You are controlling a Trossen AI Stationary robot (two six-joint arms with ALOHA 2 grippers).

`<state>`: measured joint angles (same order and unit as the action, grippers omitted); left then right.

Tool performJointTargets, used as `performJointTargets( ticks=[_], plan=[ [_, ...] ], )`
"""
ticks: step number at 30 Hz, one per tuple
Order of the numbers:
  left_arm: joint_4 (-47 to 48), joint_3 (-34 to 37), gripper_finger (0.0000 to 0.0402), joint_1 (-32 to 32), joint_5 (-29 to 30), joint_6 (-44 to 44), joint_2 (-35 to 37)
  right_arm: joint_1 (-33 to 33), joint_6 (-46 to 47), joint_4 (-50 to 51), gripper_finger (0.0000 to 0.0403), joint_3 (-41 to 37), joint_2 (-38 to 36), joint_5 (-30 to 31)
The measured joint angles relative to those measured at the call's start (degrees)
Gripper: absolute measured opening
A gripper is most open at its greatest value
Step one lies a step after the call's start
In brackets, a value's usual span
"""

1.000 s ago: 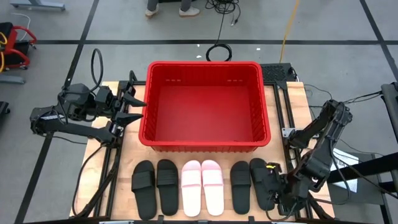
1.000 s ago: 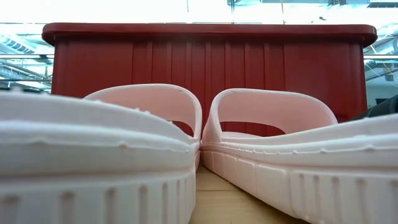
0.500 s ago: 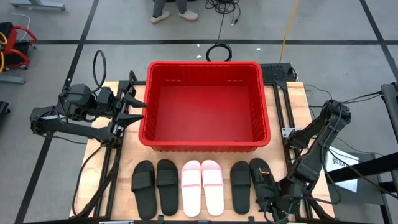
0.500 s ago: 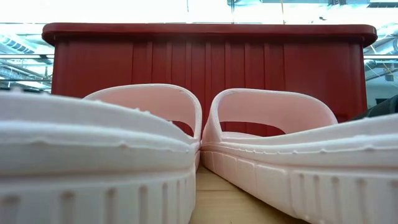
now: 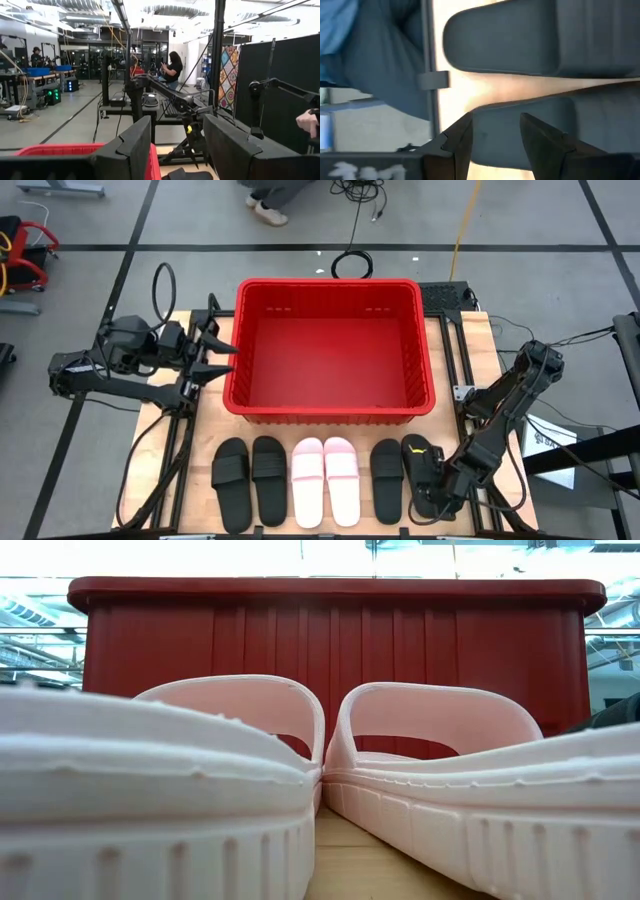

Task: Pick and place slides into bin
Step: Put the black slide into the bin

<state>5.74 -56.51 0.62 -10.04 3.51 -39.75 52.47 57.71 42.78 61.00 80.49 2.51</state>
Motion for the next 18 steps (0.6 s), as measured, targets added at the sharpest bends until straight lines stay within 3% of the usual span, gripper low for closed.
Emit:
performJointTargets(
  ticks=[9,18],
  plan=[
    [0.72,0.0,0.0186,0.0,0.04,-0.06,0.02,0.0,-0.16,6.66,0.015,5.86,0.0,-0.69],
    [1.67,-0.02,0.0186,-0.02,0.09,-0.39,0.0,0.0,-2.85,8.59,0.0151,14.22,0.13,4.64]
  ],
)
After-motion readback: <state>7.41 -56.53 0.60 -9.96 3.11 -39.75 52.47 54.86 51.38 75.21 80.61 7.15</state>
